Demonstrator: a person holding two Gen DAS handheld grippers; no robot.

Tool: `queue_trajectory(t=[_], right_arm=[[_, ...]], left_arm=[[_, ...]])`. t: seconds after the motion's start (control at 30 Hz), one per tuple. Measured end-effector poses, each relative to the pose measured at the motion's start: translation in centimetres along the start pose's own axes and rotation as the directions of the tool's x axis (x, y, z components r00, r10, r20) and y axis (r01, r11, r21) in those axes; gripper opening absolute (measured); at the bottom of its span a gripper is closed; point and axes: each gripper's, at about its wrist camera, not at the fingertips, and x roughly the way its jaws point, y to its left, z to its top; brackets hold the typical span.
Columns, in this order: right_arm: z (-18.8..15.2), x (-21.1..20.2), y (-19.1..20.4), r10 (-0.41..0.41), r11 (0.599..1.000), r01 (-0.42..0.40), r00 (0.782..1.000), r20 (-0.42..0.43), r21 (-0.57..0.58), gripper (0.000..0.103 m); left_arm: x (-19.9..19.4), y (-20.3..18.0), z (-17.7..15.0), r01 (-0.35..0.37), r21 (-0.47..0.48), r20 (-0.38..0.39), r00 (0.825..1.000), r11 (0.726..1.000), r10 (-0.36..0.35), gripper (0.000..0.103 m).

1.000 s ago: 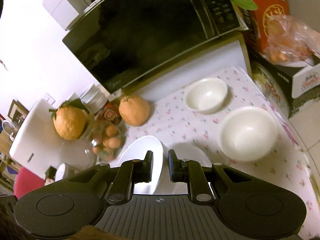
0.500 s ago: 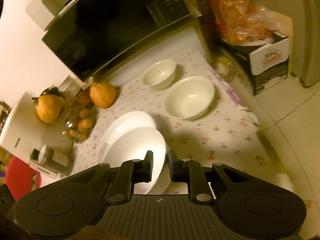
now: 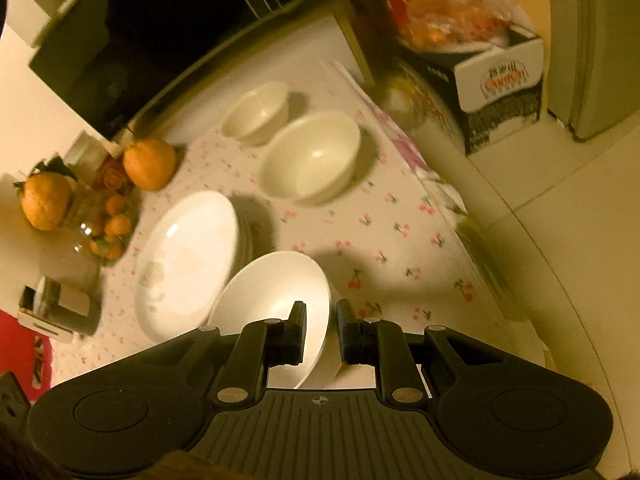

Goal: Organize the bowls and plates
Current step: 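Carry both held white bowls to beside the plate stack, then set the white bowls down beside the plates and open both tools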

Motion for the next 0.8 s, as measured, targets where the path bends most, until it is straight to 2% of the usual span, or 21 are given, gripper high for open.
queue_trajectory(t=[0.23, 0.5, 0.73, 0.8], right_arm=[[-0.18, 0.65, -1.07, 0.002, 1.0, -0.001, 0.999, -0.047, 0.029, 0.018], [-0.06, 0.77, -0.68, -0.002, 1.0, 0.003, 0.999, -0.051, 0.024, 0.019], [0.01, 0.99, -0.84, -0.008, 0.999, 0.01, 0.998, -0.063, 0.035, 0.02], [0.02, 1.03, -0.87, -0.01, 0.999, 0.012, 0.998, -0.065, 0.04, 0.026]], left_arm=[[0.33, -0.24, -0.19, 0.002, 0.029, -0.025, 1.0, 1.0, -0.002, 0.025], [0.81, -0.43, -0.27, -0.002, 0.036, -0.075, 0.997, 0.999, 0.004, 0.027], [0.76, -0.58, -0.23, 0.003, 0.045, -0.09, 0.996, 0.999, 0.001, 0.034], [0.77, -0.62, -0.2, -0.002, 0.048, -0.094, 0.996, 0.999, 0.007, 0.038]])
